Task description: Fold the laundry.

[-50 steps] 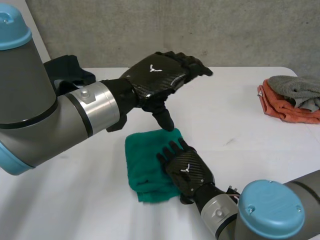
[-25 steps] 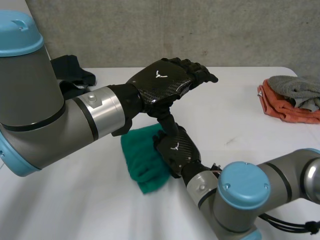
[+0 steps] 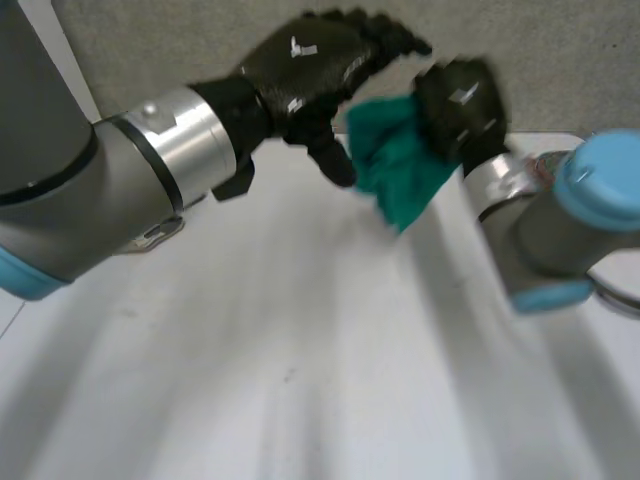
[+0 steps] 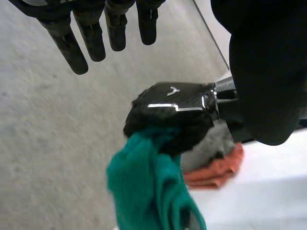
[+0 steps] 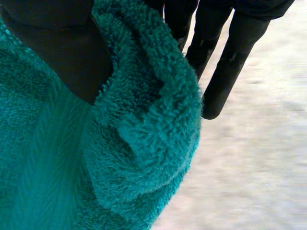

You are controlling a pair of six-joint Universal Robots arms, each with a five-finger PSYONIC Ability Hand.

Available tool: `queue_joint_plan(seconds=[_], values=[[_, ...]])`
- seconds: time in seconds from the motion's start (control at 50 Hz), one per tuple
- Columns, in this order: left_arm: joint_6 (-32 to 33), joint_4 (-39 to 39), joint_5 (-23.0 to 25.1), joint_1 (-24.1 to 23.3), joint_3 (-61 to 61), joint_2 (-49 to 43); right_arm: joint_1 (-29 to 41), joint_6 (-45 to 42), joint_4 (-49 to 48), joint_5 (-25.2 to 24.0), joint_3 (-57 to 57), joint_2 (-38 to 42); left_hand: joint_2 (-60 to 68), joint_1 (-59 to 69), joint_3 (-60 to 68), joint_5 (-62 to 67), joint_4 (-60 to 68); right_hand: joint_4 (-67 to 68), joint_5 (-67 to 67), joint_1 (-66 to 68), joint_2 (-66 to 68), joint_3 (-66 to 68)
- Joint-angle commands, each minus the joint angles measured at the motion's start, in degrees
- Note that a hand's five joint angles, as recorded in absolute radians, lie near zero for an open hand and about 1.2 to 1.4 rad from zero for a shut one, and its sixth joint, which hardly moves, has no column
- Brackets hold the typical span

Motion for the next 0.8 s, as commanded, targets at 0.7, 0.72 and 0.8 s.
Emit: queue_joint_plan(seconds=[0.7,0.72,0.8], values=[[-5.2,4.8,-0.4,-0.7,-0.6,-3.8,-41.9,2.7,-1.2,-20.5,-15.5,25.0,-0.4,0.7,-0.6,-1.3,-0.2,-58.5,-52.4,-50.0,-55.7,-56.4],[-5.3,4.8,-0.4,-0.7,-0.6,-3.7,-42.0,2.6,-1.1,-20.5,-14.7,24.2,-0.4,0.7,-0.6,-1.3,-0.2,-58.5,-52.4,-50.0,-55.7,-56.4],[-5.4,4.7,-0.6,-1.3,-0.6,-3.6,-42.3,2.6,2.0,-20.5,-10.7,19.1,-0.4,0.7,-0.6,-1.3,-0.2,-58.5,-52.4,-50.0,-55.7,-56.4]])
